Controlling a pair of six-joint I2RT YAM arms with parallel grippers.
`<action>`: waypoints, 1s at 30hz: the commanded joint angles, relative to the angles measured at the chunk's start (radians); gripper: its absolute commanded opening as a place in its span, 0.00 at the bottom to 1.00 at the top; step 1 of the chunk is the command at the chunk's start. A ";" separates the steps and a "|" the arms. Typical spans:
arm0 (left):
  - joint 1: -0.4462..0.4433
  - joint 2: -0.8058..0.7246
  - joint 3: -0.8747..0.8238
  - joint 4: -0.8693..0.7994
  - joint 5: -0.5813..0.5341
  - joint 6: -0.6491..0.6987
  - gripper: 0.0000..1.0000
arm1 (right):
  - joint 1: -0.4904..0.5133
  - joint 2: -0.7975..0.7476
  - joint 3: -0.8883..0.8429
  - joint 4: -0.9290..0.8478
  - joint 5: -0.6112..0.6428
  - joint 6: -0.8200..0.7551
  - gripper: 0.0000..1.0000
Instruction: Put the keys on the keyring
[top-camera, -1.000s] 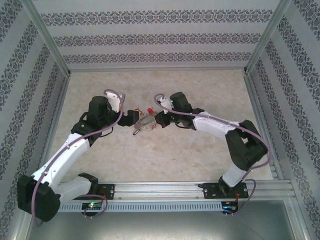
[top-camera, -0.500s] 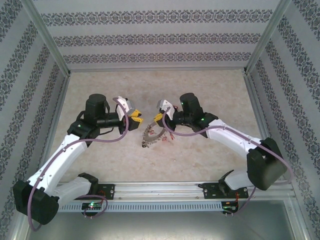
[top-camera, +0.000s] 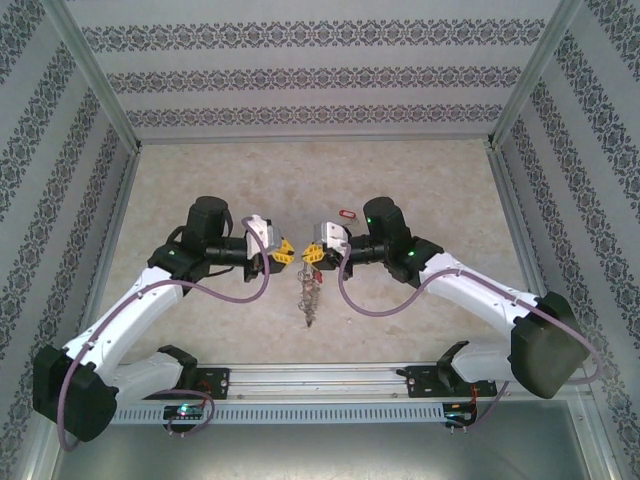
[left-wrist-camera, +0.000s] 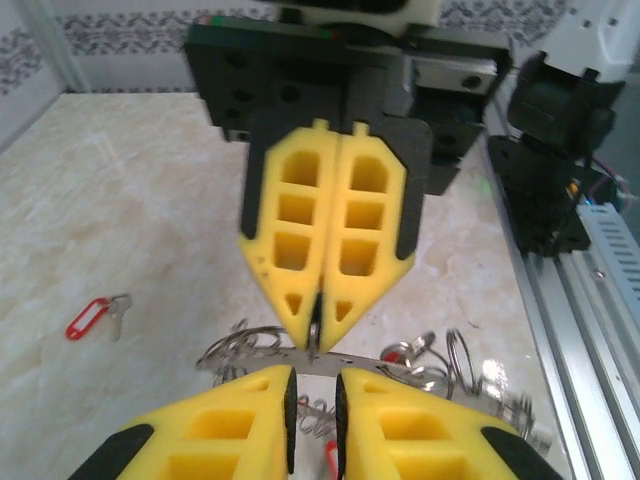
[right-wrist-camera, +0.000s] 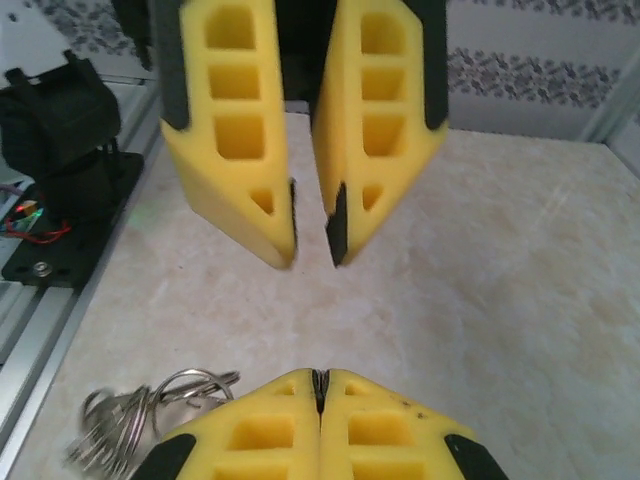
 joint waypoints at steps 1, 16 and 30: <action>-0.031 -0.006 -0.010 -0.026 0.058 0.112 0.21 | 0.012 -0.049 0.001 0.116 -0.098 -0.012 0.00; -0.038 -0.030 -0.023 0.091 0.011 -0.010 0.22 | 0.043 -0.055 0.006 0.143 -0.080 -0.007 0.00; -0.037 -0.070 -0.081 0.226 0.016 -0.086 0.19 | 0.056 -0.033 0.007 0.220 -0.073 0.036 0.00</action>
